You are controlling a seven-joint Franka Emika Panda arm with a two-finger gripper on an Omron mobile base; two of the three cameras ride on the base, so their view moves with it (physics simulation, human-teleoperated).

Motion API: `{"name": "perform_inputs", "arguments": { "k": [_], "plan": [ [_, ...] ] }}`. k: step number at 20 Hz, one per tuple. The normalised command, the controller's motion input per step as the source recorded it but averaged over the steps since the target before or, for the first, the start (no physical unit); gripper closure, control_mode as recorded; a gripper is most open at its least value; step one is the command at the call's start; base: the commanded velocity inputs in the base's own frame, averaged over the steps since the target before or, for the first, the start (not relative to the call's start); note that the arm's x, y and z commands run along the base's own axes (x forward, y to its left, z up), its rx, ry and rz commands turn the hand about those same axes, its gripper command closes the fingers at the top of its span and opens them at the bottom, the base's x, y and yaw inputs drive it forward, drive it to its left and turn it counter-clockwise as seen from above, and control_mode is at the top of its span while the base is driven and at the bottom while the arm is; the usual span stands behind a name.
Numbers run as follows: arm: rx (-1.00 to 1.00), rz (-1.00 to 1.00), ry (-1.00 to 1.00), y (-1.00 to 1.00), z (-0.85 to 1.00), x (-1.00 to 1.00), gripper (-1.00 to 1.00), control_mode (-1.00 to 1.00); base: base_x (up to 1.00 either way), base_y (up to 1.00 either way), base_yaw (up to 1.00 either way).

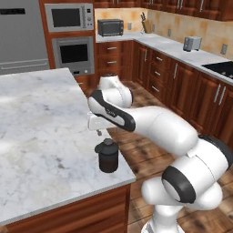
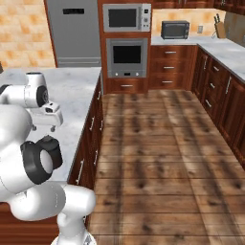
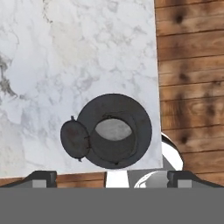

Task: Pick the colander and jug and place them in the sink. Then turn on the water.

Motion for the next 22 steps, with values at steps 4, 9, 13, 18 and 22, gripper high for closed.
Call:
{"name": "perform_inputs", "arguments": {
  "k": [4, 9, 13, 18, 22],
  "plan": [
    [0.00, 0.00, 0.01, 0.00, -0.38, -0.01, -1.00, -1.00, 0.00, 0.00, 0.00],
    [0.00, 0.00, 0.00, 0.00, -0.12, 0.12, -1.00, -1.00, 0.00, 0.00, 0.00],
    [0.00, 0.00, 0.00, 0.00, -0.04, 0.04, -1.00, -1.00, 0.00, 0.00, 0.00],
    [0.00, 0.00, 0.00, 0.00, -0.33, 0.00, -1.00, -1.00, 0.00, 0.00, 0.00],
    [0.00, 0.00, 0.00, 0.05, -0.37, 0.03, -1.00, -1.00, 0.00, 0.00, 0.00]
  ]
}}
